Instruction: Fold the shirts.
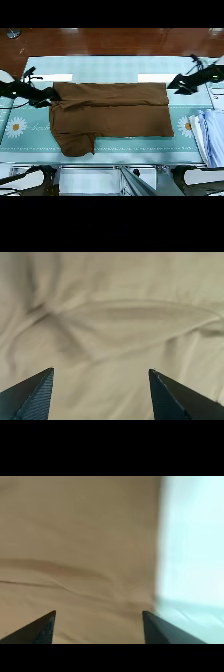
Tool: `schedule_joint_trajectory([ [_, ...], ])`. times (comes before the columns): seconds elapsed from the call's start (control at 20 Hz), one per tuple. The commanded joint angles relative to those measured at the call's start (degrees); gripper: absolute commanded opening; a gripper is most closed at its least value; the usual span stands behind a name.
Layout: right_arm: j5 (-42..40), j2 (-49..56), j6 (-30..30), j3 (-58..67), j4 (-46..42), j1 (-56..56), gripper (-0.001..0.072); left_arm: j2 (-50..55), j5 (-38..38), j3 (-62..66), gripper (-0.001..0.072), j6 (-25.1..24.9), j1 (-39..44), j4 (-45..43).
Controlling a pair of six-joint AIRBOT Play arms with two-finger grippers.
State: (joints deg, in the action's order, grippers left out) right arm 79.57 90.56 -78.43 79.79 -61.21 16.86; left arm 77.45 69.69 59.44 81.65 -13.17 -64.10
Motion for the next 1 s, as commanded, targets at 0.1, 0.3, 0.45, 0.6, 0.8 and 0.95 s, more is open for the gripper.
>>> schedule_joint_trajectory([
  [0.1,-5.49,-16.20,0.22,-17.86,1.90,12.39,0.0621,-10.58,7.50,-15.34,0.0703,-1.53,-11.52,-1.44],
  [0.3,-14.43,-29.66,5.31,-39.01,11.78,11.93,0.0621,-17.84,5.64,-33.24,0.0702,-5.05,-21.94,9.64],
  [0.45,-13.81,-31.85,7.34,-45.24,14.82,8.41,0.0620,-19.69,5.95,-38.60,0.0702,-6.01,-23.56,10.21],
  [0.6,-13.99,-31.85,7.56,-46.71,14.82,4.85,0.0620,-19.69,4.81,-40.92,0.0702,-5.99,-21.77,11.52],
  [0.8,-14.80,-31.85,6.54,-46.51,15.72,4.24,0.0620,-19.63,0.76,-41.90,0.0702,-6.01,-13.94,18.23],
  [0.95,-12.63,-31.87,5.18,-43.36,13.55,12.07,0.0620,-19.45,-0.04,-43.89,0.0702,-6.01,-5.68,18.14],
])
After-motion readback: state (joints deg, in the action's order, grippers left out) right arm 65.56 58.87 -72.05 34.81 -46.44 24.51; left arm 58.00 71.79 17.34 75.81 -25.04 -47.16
